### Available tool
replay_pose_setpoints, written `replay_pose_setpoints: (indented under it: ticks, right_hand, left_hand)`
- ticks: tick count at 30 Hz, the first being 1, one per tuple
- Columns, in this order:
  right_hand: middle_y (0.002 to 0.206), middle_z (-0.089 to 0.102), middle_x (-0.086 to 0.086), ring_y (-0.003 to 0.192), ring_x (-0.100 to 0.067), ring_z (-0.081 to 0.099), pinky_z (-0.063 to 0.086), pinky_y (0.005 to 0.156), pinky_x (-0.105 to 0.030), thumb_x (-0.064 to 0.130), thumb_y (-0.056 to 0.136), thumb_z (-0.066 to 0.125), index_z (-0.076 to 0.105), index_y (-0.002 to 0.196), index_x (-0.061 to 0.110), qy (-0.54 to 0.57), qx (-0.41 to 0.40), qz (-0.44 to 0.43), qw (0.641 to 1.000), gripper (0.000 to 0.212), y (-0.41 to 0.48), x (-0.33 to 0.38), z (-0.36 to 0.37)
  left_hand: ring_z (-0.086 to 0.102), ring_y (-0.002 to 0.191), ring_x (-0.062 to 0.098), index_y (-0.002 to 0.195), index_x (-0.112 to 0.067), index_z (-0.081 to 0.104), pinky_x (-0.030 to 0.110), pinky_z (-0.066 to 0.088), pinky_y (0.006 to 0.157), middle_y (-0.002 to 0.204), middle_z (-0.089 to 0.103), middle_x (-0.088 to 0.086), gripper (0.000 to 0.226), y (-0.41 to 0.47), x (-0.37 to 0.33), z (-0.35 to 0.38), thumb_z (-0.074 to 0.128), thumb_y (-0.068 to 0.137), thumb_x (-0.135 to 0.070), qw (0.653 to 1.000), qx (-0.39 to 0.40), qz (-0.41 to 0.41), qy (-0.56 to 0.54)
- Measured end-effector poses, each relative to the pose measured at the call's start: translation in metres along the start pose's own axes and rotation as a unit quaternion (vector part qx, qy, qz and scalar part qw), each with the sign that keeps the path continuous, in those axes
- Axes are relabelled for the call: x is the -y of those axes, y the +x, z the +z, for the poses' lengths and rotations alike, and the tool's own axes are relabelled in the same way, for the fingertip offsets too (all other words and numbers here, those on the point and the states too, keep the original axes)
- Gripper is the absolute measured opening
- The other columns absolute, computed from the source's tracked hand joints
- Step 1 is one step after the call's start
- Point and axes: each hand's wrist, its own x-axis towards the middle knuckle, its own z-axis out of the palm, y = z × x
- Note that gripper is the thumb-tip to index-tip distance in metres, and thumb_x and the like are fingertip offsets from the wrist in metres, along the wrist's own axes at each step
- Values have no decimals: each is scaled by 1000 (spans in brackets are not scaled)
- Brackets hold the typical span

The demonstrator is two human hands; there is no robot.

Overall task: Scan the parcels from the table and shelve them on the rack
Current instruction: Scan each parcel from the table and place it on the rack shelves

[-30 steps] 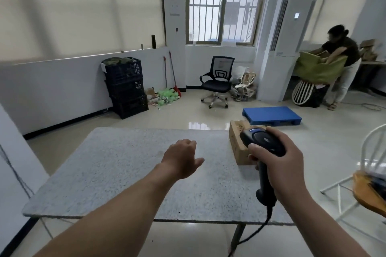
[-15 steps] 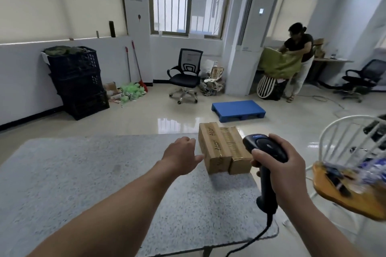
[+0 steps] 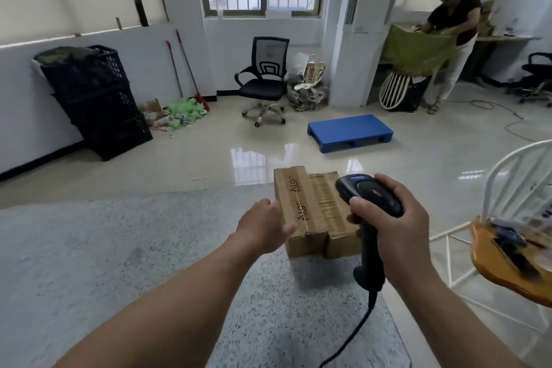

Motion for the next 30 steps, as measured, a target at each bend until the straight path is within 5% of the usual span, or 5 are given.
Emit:
replay_pose_setpoints:
  ticks: [9, 13, 18, 21, 30]
  right_hand:
    - [110, 71, -5, 86, -30, 75, 61, 67, -36, 14, 80, 83, 64, 122, 31, 14, 39, 69, 997, 49, 110, -60, -23]
    - [112, 72, -3, 94, -31, 73, 62, 72, -39, 28, 69, 85, 64, 121, 33, 13, 49, 91, 995, 57, 138, -82, -30]
    - [106, 72, -8, 81, -30, 74, 58, 59, -34, 6, 80, 82, 63, 114, 33, 12, 64, 110, 992, 48, 156, -98, -36]
    - [102, 73, -8, 75, -36, 72, 58, 57, -37, 14, 68, 86, 65, 106, 35, 14, 65, 114, 991, 49, 157, -101, -33]
    - [98, 74, 2, 82, -30, 73, 59, 61, -32, 23, 63, 81, 67, 105, 36, 23, 111, 111, 987, 46, 122, -88, 2]
  left_hand:
    - [48, 102, 15, 133, -22, 53, 29, 47, 84, 130, 54, 3, 60, 103, -43, 68, 68, 87, -58, 993, 33, -103, -39]
    - [32, 134, 32, 148, -21, 40, 50, 43, 108, 152, 29, 10, 86, 132, -49, 100, 64, 81, -70, 984, 51, -170, -13]
    - [9, 150, 46, 155, -19, 20, 62, 33, 115, 166, -9, 14, 107, 145, -54, 122, 73, 76, -68, 960, 92, -259, -58]
    - [8, 148, 47, 153, -22, 16, 61, 34, 112, 165, -17, 13, 103, 146, -53, 127, 75, 78, -59, 955, 83, -277, -69]
    - [48, 109, 25, 134, -34, 28, 46, 53, 95, 130, 31, 7, 92, 91, 31, 104, 82, 62, -57, 940, 63, -308, -132]
